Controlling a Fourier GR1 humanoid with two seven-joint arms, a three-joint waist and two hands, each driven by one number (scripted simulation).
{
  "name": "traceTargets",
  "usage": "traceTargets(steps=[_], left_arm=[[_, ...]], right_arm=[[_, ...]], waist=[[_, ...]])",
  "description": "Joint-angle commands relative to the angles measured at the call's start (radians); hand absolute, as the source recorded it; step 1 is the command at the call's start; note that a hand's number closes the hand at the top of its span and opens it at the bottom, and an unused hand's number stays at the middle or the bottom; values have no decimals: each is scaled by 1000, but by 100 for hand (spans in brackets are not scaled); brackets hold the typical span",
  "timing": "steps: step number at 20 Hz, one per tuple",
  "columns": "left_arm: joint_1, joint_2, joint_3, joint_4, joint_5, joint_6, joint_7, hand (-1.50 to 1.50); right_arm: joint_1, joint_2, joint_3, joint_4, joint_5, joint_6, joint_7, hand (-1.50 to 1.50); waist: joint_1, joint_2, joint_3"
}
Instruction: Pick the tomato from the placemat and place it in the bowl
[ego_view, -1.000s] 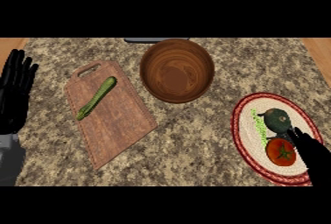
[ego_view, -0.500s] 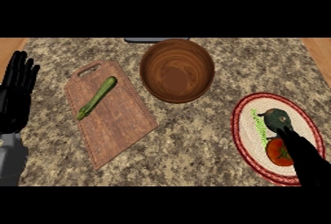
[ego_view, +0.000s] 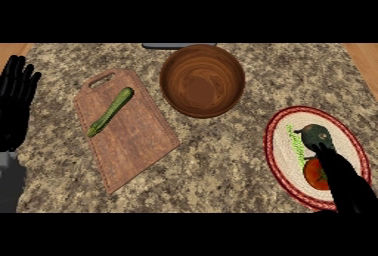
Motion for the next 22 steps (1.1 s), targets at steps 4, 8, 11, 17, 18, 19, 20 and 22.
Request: traceTargets(steps=[4, 8, 11, 17, 18, 19, 20, 22], left_arm=[[22, -55, -27, -42, -44, 27, 7, 0], [-25, -21, 11, 14, -38, 11, 8, 0], [39, -51, 1, -34, -38, 2, -14, 0], [18, -43, 19, 32, -46, -30, -53, 0], [6, -44, 16, -27, -48, -6, 4, 0], [4, -65, -1, -19, -37, -5, -4, 0], [-12, -58, -16, -32, -45, -13, -2, 0], [-34, -55, -24, 2, -44, -33, -22, 0]], right_arm=[[-55, 17, -64, 129, 10, -14, -12, -150], [-58, -8, -66, 147, 22, -95, -138, 150], [-42, 13, -63, 88, 40, -115, -127, 150], [-126, -8, -109, 198, 60, -148, -188, 150], [-149, -9, -120, 194, 61, -124, -172, 150], [-272, -83, -159, 339, -2, -87, -264, 150], [-351, -182, -202, 354, -54, 37, -295, 150], [-417, -260, -193, 431, -62, 110, -367, 150]], waist=[[1, 1, 3], [0, 1, 3], [1, 1, 3], [2, 2, 3], [2, 2, 3], [16, 5, 4], [43, 11, 5], [90, 34, 6]])
